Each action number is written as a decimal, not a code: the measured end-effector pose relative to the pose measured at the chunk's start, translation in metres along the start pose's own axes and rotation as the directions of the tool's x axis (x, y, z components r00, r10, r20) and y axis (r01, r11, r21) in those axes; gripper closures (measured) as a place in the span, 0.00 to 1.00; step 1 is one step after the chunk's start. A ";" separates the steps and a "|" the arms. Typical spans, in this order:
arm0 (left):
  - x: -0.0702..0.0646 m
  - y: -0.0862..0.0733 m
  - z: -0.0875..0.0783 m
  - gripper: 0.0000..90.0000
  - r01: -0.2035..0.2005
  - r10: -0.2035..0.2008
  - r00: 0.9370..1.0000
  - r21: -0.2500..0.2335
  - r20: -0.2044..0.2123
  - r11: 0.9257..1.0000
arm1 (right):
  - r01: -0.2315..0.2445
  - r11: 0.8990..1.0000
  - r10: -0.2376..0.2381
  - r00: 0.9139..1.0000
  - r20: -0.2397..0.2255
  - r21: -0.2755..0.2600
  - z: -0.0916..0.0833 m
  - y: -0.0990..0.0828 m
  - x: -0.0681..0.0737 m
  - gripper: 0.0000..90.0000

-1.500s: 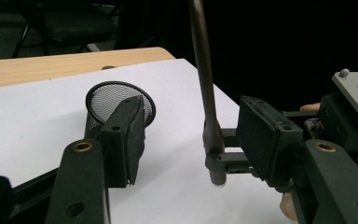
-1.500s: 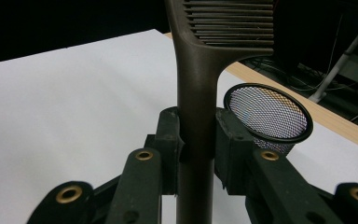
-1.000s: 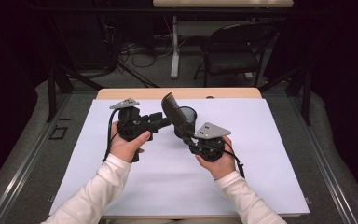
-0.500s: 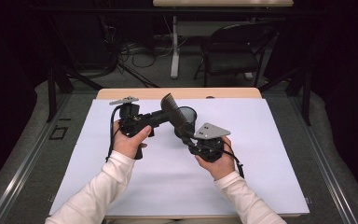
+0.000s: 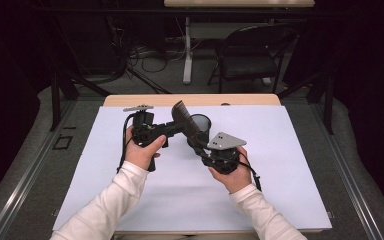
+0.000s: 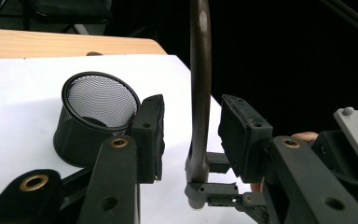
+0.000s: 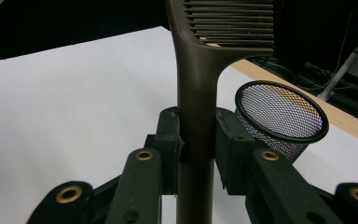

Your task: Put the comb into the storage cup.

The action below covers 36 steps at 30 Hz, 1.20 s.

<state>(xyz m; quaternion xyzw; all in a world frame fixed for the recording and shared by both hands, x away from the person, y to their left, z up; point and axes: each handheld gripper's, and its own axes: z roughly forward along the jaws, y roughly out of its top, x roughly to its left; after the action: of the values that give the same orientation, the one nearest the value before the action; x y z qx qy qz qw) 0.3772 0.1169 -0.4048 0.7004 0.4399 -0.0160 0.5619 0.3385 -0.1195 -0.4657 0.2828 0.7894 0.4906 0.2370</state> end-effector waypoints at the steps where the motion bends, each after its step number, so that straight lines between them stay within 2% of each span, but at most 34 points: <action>1: 0.000 0.000 0.001 0.67 0.001 -0.001 1.000 0.000 0.000 1.000 | 0.001 1.000 -0.001 1.000 0.001 -0.001 0.000 0.000 0.000 0.81; 21: -0.005 -0.004 0.014 0.73 0.007 -0.007 1.000 0.023 -0.011 1.000 | 0.001 1.000 -0.001 1.000 -0.003 -0.002 0.001 0.000 0.002 0.81; 36: -0.006 -0.006 0.018 0.80 0.027 -0.027 1.000 0.013 -0.012 1.000 | -0.005 1.000 0.005 1.000 -0.008 -0.006 0.001 0.000 0.001 0.81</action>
<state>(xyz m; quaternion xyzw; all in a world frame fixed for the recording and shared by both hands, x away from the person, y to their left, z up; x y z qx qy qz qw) 0.3783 0.0987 -0.4135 0.6980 0.4526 -0.0225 0.5545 0.3382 -0.1185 -0.4664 0.2821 0.7881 0.4950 0.2332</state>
